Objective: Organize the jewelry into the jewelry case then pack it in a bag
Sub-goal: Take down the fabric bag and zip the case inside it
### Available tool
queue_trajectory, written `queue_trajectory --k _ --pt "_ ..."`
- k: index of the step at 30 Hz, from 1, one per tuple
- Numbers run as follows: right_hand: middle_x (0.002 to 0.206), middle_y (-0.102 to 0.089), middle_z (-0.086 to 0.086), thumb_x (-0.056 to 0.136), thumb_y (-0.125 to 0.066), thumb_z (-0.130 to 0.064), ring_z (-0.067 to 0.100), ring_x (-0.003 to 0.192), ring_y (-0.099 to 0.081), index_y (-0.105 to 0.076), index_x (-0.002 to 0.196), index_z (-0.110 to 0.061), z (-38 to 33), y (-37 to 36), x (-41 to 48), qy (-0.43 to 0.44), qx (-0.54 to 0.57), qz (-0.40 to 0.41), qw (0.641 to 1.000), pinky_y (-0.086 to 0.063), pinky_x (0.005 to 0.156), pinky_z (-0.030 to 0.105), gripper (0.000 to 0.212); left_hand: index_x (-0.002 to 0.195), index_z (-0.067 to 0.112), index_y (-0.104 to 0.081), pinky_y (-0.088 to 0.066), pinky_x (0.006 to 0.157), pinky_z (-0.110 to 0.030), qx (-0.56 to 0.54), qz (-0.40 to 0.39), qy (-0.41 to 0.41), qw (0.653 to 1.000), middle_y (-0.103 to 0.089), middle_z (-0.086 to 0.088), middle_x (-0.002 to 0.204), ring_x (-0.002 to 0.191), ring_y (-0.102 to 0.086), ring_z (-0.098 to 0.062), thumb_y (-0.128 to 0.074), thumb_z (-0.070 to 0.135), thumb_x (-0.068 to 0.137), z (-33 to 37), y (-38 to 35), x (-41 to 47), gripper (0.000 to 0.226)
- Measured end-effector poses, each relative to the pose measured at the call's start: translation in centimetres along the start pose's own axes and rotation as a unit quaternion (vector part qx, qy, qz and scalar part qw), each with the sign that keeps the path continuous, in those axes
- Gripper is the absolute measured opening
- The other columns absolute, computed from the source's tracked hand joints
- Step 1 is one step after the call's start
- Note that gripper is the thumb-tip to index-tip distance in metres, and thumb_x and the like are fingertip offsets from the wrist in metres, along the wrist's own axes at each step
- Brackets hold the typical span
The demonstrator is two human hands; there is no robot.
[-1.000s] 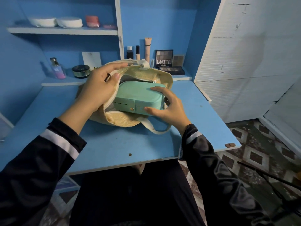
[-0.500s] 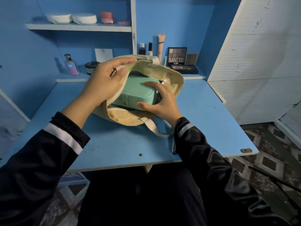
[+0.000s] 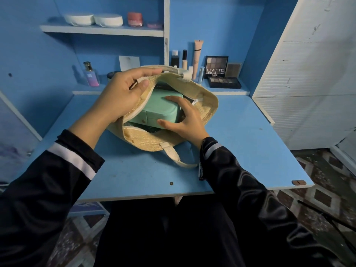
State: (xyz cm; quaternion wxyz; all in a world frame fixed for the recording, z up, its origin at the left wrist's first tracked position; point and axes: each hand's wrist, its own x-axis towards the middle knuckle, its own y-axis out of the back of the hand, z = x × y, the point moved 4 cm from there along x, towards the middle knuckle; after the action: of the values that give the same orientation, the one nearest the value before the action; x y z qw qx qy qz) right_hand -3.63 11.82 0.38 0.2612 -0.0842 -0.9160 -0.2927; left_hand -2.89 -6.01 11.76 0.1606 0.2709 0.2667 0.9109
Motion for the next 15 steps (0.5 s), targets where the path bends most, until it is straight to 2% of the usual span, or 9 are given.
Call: queue_trajectory --k 2,5,7,9,11,13,15 --pt "0.125 -0.057 -0.006 0.07 -0.08 -0.05 0.008 0.118 -0.052 -0.056 0.126 -0.029 0.0 -0.1 0.1 0.002 0.006 -0.004 1.0 -0.046 0.098 0.03 0.064 0.125 0.033 -0.058 -0.034 0.105 -0.029 -0.007 0.003 0.008 1.0 -0.056 0.022 0.126 0.115 -0.049 0.004 -0.046 0.004 0.102 0.0 0.2 -0.1 0.039" --pt "0.125 -0.057 -0.005 0.073 -0.079 -0.048 0.007 0.118 -0.053 -0.055 0.128 -0.027 0.2 -0.1 0.2 0.007 0.011 -0.022 1.0 -0.045 0.1 0.03 0.064 0.123 0.036 -0.059 -0.03 0.111 -0.044 -0.007 0.016 0.015 1.0 -0.062 0.008 0.13 0.111 -0.054 -0.015 -0.046 0.005 0.102 0.1 0.5 -0.2 0.04" --pt "0.126 -0.057 -0.003 0.075 -0.078 -0.048 0.007 0.119 -0.052 -0.053 0.13 -0.027 0.4 -0.1 0.1 0.006 0.006 -0.041 0.999 -0.043 0.102 0.028 0.065 0.129 0.026 -0.06 -0.028 0.105 -0.052 -0.003 0.019 0.03 0.999 -0.064 -0.014 0.128 0.107 -0.04 -0.029 -0.045 0.004 0.102 0.0 0.6 -0.4 0.038" --pt "0.123 -0.057 -0.002 0.076 -0.077 -0.049 0.008 0.116 -0.053 -0.052 0.133 -0.029 0.8 -0.1 0.0 0.0 -0.006 -0.057 0.998 -0.042 0.101 0.025 0.066 0.133 0.021 -0.059 -0.029 0.102 -0.056 0.004 0.015 0.034 0.999 -0.062 -0.025 0.126 0.108 -0.03 -0.031 -0.045 0.004 0.102 0.1 0.5 -0.6 0.038" --pt "0.121 -0.058 -0.001 0.077 -0.075 -0.051 0.009 0.114 -0.053 -0.05 0.137 -0.032 1.2 0.0 -0.2 -0.005 -0.021 -0.071 0.997 -0.041 0.099 0.019 0.068 0.134 0.021 -0.059 -0.03 0.1 -0.056 0.006 0.017 0.032 0.999 -0.062 -0.025 0.124 0.107 -0.03 -0.032 -0.045 0.004 0.102 0.3 0.5 -0.7 0.038" --pt "0.126 -0.058 -0.001 0.078 -0.073 -0.054 0.007 0.117 -0.05 -0.047 0.139 -0.034 1.5 0.3 -0.4 -0.009 -0.039 -0.083 0.996 -0.033 0.096 0.005 0.069 0.134 0.021 -0.058 -0.029 0.101 -0.055 0.003 0.021 0.032 0.999 -0.063 -0.021 0.125 0.108 -0.029 -0.032 -0.045 0.004 0.103 0.1 0.6 -0.7 0.038" --pt "0.131 -0.056 -0.001 0.079 -0.071 -0.055 0.008 0.121 -0.047 -0.045 0.141 -0.036 1.7 0.4 -0.6 -0.013 -0.049 -0.084 0.995 -0.026 0.093 -0.003 0.07 0.135 0.021 -0.057 -0.027 0.102 -0.054 0.004 0.023 0.032 0.999 -0.064 -0.015 0.127 0.111 -0.027 -0.03 -0.044 0.004 0.103 0.0 0.6 -0.7 0.039"
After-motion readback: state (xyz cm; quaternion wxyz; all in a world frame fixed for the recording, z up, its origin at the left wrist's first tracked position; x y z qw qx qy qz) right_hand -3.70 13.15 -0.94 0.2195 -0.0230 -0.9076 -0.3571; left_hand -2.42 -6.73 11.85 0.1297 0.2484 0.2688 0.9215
